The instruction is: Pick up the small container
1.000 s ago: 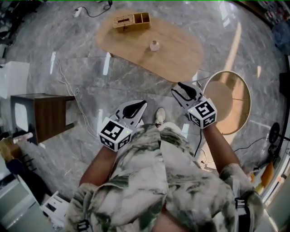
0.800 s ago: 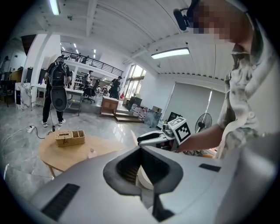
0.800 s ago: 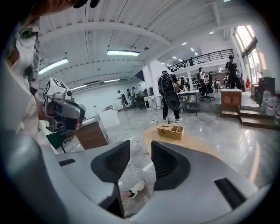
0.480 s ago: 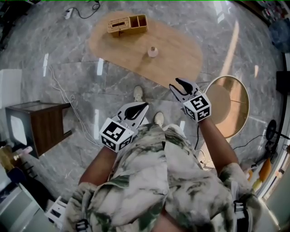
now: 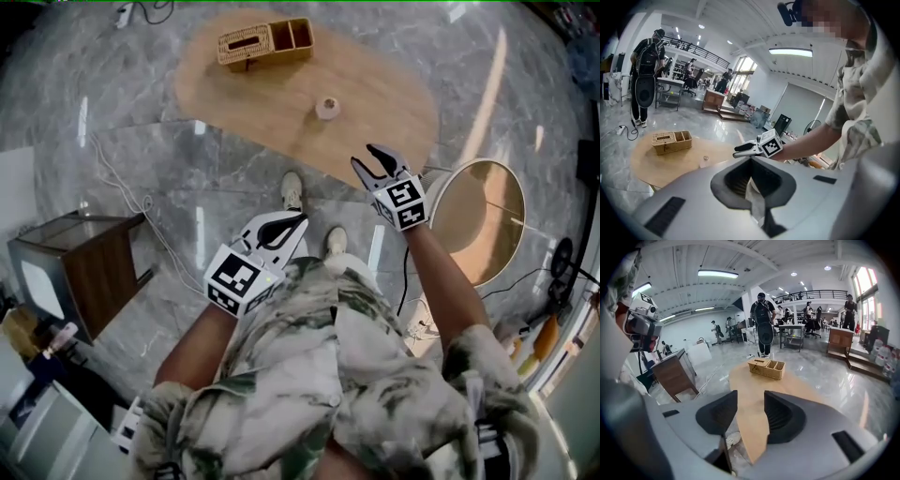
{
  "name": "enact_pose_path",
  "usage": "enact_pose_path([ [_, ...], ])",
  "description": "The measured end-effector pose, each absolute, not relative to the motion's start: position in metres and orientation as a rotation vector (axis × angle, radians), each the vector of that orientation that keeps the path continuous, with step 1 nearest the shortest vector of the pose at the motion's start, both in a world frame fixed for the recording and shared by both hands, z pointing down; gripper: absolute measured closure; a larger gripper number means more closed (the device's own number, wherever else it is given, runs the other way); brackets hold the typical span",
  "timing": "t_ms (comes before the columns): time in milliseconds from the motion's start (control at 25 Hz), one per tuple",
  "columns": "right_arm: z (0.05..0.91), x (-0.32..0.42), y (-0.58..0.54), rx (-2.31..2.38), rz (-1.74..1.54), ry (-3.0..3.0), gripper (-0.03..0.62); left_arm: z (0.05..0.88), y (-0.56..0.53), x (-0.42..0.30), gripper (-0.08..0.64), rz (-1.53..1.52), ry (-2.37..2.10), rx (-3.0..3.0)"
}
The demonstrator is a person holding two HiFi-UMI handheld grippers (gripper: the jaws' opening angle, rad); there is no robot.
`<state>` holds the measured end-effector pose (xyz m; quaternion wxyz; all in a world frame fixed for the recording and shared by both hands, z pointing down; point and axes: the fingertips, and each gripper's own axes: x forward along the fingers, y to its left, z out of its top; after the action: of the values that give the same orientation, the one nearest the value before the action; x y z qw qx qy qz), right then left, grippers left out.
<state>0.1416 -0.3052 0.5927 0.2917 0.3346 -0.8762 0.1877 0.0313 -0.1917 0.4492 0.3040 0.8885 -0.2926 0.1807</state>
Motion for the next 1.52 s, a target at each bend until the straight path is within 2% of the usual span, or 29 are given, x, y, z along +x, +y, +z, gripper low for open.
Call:
enact_pose_path([
  [360, 0.678, 0.116, -0.372, 0.885, 0.538, -2.250, 0.388, 0.499, -0.249, 0.015, 0.538, 0.484, -0.706, 2.304],
  [760, 0.765, 0.108, -0.412, 0.886, 0.568, -2.140, 0.350, 0.541, -0.285, 0.005, 0.538, 0.474, -0.671, 2.262],
  [1520, 0.835, 0.083, -0.465, 0.906, 0.531, -2.096, 0.345, 0.581, -0.307, -0.023, 0.538, 0.481, -0.655, 2.191],
])
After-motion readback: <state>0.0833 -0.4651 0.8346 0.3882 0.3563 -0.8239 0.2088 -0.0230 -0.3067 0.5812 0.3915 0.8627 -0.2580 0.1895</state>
